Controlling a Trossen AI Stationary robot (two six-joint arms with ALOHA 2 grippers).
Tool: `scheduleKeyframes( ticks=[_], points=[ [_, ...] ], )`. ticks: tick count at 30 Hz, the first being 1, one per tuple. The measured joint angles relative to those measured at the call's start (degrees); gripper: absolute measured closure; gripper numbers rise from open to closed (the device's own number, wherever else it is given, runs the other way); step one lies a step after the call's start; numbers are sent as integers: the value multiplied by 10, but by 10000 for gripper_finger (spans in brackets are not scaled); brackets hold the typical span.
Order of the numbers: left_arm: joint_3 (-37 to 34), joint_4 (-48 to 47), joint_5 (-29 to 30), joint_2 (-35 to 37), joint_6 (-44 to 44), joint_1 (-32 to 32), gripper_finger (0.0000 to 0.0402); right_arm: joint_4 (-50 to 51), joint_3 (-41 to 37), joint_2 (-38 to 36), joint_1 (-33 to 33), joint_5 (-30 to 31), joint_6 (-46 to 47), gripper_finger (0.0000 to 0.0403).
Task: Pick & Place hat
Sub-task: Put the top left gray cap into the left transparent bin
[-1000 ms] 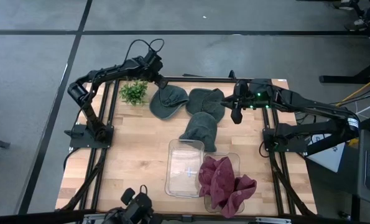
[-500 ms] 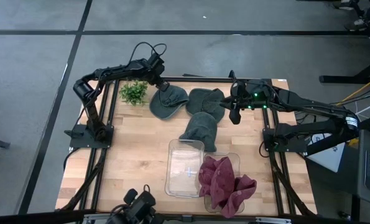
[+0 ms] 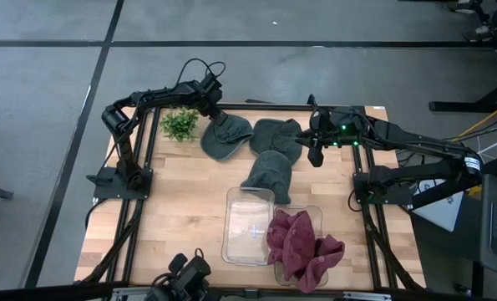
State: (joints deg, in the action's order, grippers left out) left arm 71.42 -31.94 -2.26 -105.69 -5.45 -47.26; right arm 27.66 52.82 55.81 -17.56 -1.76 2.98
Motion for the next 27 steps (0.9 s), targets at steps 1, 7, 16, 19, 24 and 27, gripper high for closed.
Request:
scheduleKeyframes(
  ticks=[1,7,16,19,24,27],
  points=[
    [0,0,-1,0,1,0,307,0,0,0,0,0,0,315],
    [0,10,-2,0,8,4,389,-8,0,0,0,0,0,315],
    [0,13,12,3,13,35,394,-34,0,0,0,0,-2,315],
    [0,13,25,18,13,49,395,-38,0,0,0,0,-2,315],
    [0,14,63,64,18,72,396,-41,0,0,0,1,-1,315],
    [0,18,80,96,22,85,396,-50,0,0,0,1,10,315]
  ],
)
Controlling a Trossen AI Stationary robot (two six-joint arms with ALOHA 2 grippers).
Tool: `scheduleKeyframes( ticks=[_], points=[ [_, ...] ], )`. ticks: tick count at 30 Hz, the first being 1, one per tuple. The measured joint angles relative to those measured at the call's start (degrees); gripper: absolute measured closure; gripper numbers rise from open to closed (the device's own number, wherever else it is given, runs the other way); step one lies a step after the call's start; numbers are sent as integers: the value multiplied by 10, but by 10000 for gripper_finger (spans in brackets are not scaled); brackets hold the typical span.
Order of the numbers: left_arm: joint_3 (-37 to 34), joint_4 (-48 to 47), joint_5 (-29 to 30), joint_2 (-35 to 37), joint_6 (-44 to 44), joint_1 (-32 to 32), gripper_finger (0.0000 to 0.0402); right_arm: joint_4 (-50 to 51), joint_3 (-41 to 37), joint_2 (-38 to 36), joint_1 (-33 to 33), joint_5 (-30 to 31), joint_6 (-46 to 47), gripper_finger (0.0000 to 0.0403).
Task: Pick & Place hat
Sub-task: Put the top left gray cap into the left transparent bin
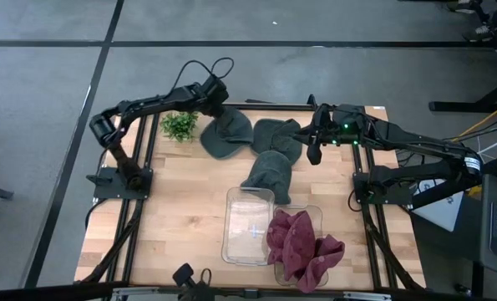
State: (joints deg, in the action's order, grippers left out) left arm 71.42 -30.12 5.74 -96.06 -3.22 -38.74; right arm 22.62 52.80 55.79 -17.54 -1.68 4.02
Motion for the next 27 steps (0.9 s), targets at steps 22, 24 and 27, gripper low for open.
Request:
scheduleKeyframes(
  ticks=[22,24,27],
  points=[
    [0,23,36,141,32,99,396,-188,0,103,0,1,99,315],
    [0,24,36,144,41,114,396,-199,0,117,0,1,104,315],
    [0,29,36,146,68,138,396,-204,0,136,0,1,107,315]
  ],
)
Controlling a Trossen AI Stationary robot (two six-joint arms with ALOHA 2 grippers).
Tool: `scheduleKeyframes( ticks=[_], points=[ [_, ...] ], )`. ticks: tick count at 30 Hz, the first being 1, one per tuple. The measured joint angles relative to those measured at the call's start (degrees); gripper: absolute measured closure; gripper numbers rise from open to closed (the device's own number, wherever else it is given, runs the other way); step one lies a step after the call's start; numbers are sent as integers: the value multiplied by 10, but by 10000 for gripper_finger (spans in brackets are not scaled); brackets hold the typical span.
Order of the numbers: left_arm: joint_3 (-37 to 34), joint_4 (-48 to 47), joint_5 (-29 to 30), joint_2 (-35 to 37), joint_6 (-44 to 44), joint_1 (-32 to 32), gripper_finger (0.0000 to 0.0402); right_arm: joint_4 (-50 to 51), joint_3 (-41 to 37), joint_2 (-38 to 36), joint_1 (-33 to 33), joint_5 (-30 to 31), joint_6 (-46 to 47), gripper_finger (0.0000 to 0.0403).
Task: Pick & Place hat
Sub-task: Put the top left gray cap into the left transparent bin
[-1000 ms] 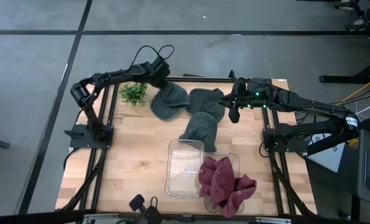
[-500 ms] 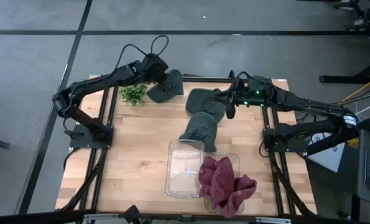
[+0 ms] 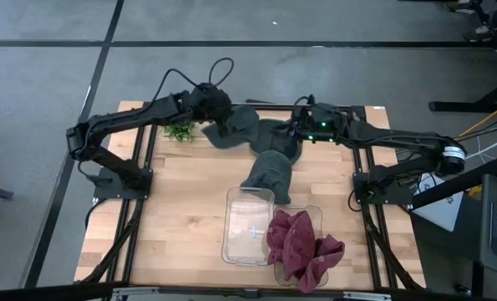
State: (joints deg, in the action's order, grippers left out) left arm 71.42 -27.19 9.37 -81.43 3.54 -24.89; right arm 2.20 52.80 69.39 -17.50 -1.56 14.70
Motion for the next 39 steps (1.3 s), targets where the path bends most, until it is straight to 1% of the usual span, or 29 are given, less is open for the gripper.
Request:
scheduleKeyframes(
  ticks=[3,6,12,16,20,24,29,35,39],
  points=[
    [0,0,0,0,20,16,396,-12,0,17,7,1,1,311],
    [0,0,2,0,31,30,396,-34,0,34,20,7,-5,295],
    [0,-4,17,9,49,56,396,-51,0,62,32,54,-28,247],
    [-1,-6,24,30,69,78,396,-51,0,82,32,92,-44,228],
    [-1,-7,50,55,84,100,395,-64,0,100,32,110,-65,226],
    [-1,-15,69,77,92,118,395,-104,0,108,32,111,-92,225],
    [-1,-34,89,89,93,135,395,-129,0,108,32,111,-127,225],
    [-1,-35,91,91,97,153,395,-133,0,108,29,110,-139,225],
    [-1,-34,92,91,99,156,395,-142,0,108,28,93,-138,225]
  ],
)
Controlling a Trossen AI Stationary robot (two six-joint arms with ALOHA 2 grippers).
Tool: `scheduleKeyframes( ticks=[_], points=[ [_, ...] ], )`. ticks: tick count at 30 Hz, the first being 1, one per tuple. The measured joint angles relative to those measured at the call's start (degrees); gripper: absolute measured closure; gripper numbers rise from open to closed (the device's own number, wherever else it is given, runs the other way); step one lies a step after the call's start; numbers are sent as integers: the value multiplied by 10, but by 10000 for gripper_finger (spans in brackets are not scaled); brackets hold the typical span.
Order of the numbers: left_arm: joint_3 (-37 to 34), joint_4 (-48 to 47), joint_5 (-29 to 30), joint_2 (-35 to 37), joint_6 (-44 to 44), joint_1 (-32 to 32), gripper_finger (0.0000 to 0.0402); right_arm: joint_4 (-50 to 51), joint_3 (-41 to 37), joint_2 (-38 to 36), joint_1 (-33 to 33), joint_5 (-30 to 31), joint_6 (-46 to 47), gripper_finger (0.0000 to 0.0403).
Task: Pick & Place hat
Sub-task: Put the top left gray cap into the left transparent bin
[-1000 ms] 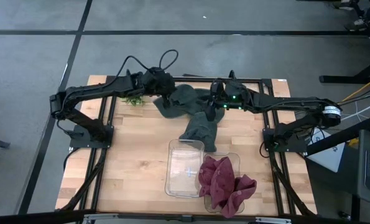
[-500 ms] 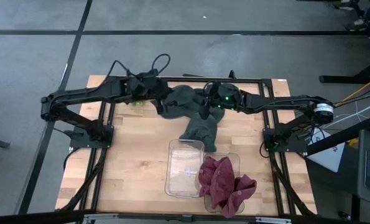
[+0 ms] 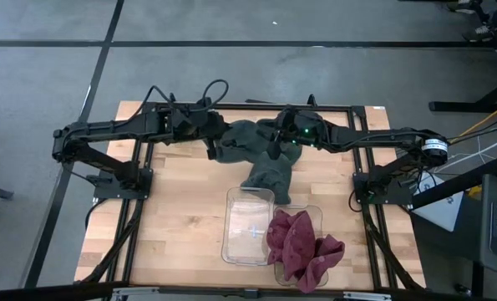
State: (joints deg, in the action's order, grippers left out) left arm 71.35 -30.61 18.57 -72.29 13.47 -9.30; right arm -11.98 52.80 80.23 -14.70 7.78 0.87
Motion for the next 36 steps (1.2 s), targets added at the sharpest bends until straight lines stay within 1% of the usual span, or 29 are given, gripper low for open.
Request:
scheduleKeyframes(
  ticks=[4,8,13,15,17,19,22,23,26,30,32,36],
  points=[
    [0,4,0,0,0,8,395,-20,0,4,-1,-39,6,225],
    [0,13,9,0,4,20,395,-21,0,13,-1,-63,8,225],
    [0,16,13,0,7,22,395,-29,0,20,-1,-64,34,234],
    [0,14,12,0,7,22,395,-37,0,21,-1,-65,34,247],
    [0,13,9,0,6,22,394,-47,0,21,-1,-72,36,268],
    [0,13,4,0,3,22,394,-52,0,21,-1,-111,39,303],
    [0,10,-4,0,-2,22,392,-53,0,21,-1,-190,57,380],
    [0,7,-5,0,-6,22,391,-54,0,21,0,-204,64,389],
    [0,0,-19,0,-15,22,383,-61,0,21,7,-209,75,396],
    [1,-10,-33,0,-39,20,373,-88,0,20,21,-189,77,398],
    [1,-14,-25,0,-54,20,368,-97,0,18,26,-189,73,399],
    [1,-14,15,0,-62,22,356,-93,8,7,31,-201,54,400]
  ],
)
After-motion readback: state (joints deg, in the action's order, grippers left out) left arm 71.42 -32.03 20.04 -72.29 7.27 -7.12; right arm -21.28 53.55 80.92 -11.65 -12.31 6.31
